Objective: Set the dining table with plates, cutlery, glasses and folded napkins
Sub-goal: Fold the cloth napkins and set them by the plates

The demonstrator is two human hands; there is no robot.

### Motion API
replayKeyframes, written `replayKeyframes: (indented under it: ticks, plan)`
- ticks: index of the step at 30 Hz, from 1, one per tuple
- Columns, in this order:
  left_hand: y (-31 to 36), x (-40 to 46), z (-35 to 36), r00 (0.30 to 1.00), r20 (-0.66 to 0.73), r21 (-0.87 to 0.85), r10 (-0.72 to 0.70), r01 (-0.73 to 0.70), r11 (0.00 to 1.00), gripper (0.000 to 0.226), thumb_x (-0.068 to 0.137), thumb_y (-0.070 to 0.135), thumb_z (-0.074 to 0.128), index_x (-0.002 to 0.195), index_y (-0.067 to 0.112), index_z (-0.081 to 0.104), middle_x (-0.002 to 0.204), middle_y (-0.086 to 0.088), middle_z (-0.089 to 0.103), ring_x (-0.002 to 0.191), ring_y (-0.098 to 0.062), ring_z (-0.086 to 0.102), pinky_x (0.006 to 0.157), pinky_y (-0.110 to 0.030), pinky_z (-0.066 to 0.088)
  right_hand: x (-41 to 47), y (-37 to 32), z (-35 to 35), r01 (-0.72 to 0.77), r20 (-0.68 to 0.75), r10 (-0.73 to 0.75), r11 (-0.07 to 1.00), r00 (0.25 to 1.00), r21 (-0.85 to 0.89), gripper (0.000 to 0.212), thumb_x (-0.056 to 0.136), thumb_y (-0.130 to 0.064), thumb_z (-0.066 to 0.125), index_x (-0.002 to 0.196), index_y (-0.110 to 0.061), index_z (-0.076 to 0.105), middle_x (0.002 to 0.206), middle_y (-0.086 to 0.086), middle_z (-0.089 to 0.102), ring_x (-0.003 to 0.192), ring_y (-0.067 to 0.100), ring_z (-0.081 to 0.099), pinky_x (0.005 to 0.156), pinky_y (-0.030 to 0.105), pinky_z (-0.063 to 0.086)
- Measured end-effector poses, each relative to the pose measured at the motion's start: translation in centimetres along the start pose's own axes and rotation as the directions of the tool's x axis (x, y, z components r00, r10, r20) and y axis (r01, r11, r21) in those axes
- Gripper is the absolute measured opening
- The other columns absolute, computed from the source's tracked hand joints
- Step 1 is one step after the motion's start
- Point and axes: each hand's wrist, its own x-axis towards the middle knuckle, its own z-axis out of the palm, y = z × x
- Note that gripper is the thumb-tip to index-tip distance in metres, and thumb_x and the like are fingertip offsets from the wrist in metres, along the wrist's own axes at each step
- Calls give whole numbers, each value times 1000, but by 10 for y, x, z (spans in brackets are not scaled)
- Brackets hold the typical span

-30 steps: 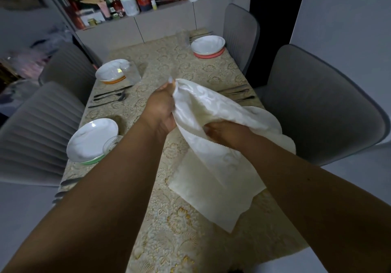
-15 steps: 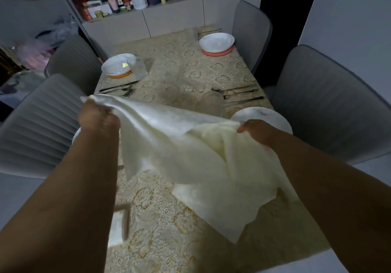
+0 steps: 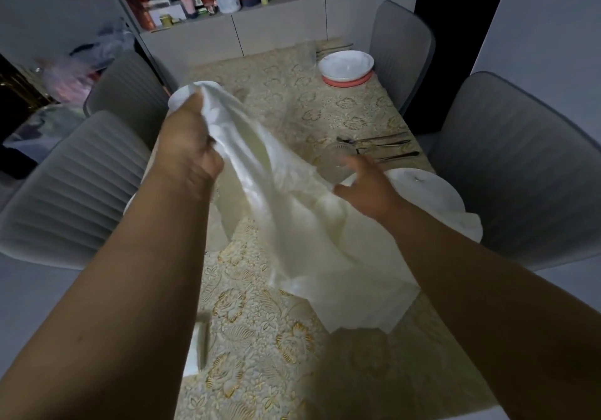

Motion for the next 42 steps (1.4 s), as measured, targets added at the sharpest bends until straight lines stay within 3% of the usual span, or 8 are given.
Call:
replayKeyframes:
  ticks: [7, 10, 15, 20, 24, 33, 39, 42]
  plan:
    - [-14, -37, 3, 956, 286, 159, -62, 17, 987, 22, 92, 20, 52, 89, 9, 71, 86, -9, 66, 76, -18, 65, 75, -29, 57, 10, -62, 25, -553, 509, 229, 461, 830, 694, 74, 90, -62, 44, 143, -10, 39, 120, 12, 59, 113, 24, 56, 93, 37, 48]
    - [-22, -39, -22, 946, 302, 425, -115, -26, 905, 42, 80, 42, 71, 96, 3, 62, 86, -7, 65, 75, -16, 63, 72, -27, 55, 20, -74, 25, -499, 465, 186, 402, 865, 768, 62, 97, -48, 43, 144, -8, 37, 135, 8, 49, 125, 21, 46, 103, 40, 38]
    - [-20, -44, -57, 993, 117, 971, 16, -118, 207, 44, 69, 26, 85, 103, 13, 59, 84, -1, 64, 71, -14, 60, 57, -25, 48, 29, -114, 1, -339, 331, 82, 308, 940, 889, 42, 100, -36, 40, 130, -8, 50, 124, 8, 56, 123, 23, 50, 113, 47, 29]
    - [25, -49, -35, 774, 247, 905, 584, -400, 147, 32, 90, 27, 62, 63, 10, 57, 57, 0, 50, 51, -6, 43, 48, -21, 33, 25, -160, -36, -94, 110, -71, 190, 991, 977, 22, 100, -16, 44, 111, -2, 58, 108, 15, 64, 105, 30, 61, 96, 45, 49]
    - [44, -67, -20, 646, 446, 832, 620, -555, -20, 30, 91, 26, 60, 69, 5, 61, 64, -1, 52, 57, -9, 42, 52, -23, 33, 22, -153, -48, 69, -72, -8, 438, 997, 896, 21, 88, -7, 58, 107, 0, 64, 101, 16, 67, 95, 28, 67, 86, 41, 56]
    - [-69, -106, -64, 794, 562, 817, 232, -576, -7, 12, 79, 17, 77, 89, 13, 74, 83, 2, 60, 73, -15, 58, 63, -17, 35, -35, -36, -17, -133, -283, 243, 924, 928, 357, 35, 79, -12, 72, 113, -13, 62, 109, 1, 62, 98, 16, 60, 75, 12, 44]
    - [-149, -151, -89, 842, 540, 841, 4, -540, 37, 21, 84, 28, 72, 99, 14, 74, 89, -2, 61, 74, -9, 48, 65, -16, 29, -83, 13, -19, -552, 99, 619, 604, 779, 575, 24, 82, -12, 72, 73, -8, 51, 76, 7, 51, 55, 16, 47, 45, 21, 41]
    - [-178, -173, -102, 843, 531, 848, -86, -527, 62, 21, 84, 27, 71, 99, 13, 74, 92, -3, 61, 81, -14, 56, 68, -15, 31, -106, 33, -18, -633, 249, 623, 526, 741, 568, 7, 89, -9, 62, 87, -5, 58, 82, 9, 54, 62, 17, 48, 57, 28, 43]
